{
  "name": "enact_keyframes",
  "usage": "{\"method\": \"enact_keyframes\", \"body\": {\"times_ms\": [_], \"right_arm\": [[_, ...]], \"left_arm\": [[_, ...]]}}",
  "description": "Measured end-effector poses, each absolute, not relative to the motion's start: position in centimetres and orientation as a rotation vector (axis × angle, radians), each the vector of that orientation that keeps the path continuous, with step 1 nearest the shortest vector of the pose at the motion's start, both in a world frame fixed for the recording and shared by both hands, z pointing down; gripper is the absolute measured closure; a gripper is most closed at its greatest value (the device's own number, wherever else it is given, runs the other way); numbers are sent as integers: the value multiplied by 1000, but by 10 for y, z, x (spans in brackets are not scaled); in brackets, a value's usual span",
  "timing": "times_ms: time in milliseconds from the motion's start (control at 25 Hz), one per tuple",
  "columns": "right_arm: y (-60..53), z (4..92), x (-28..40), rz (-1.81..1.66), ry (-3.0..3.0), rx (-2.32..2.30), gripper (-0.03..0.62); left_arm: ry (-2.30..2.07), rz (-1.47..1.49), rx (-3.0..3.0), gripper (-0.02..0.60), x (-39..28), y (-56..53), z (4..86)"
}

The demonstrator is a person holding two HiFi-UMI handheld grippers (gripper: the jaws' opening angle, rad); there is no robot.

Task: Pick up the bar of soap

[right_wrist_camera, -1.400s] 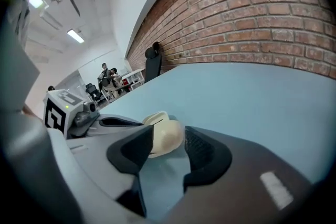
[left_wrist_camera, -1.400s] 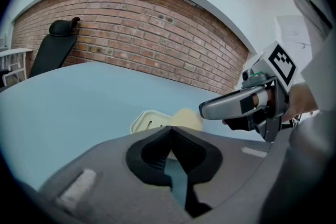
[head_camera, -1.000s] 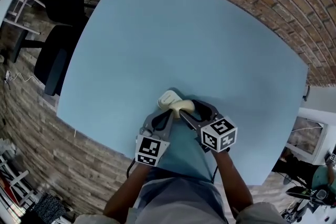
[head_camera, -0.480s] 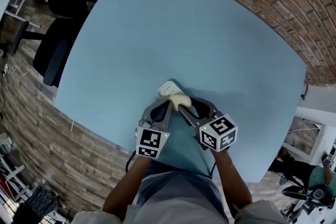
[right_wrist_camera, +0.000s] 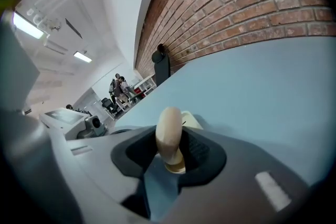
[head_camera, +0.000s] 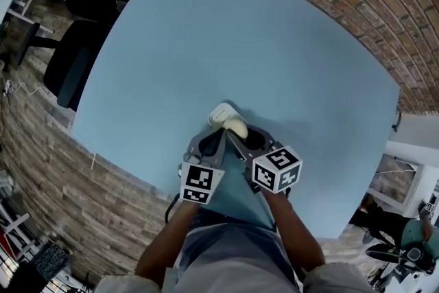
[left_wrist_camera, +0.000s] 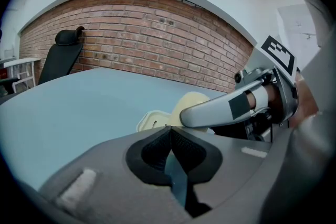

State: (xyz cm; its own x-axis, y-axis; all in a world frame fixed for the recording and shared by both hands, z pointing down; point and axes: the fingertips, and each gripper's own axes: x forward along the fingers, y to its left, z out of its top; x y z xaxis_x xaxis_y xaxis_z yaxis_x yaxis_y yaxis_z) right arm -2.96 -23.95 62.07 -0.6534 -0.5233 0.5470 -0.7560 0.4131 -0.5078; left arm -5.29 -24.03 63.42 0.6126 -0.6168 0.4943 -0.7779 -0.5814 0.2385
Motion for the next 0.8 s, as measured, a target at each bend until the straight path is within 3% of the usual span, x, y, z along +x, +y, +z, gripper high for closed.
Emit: {"method": "enact_keyframes", "body": {"times_ms": [800], "right_arm": [[-229, 614, -22, 1004, -2401, 1171, 476]], "left_arm": [[-1138, 454, 2368, 577, -66, -238, 627]]}}
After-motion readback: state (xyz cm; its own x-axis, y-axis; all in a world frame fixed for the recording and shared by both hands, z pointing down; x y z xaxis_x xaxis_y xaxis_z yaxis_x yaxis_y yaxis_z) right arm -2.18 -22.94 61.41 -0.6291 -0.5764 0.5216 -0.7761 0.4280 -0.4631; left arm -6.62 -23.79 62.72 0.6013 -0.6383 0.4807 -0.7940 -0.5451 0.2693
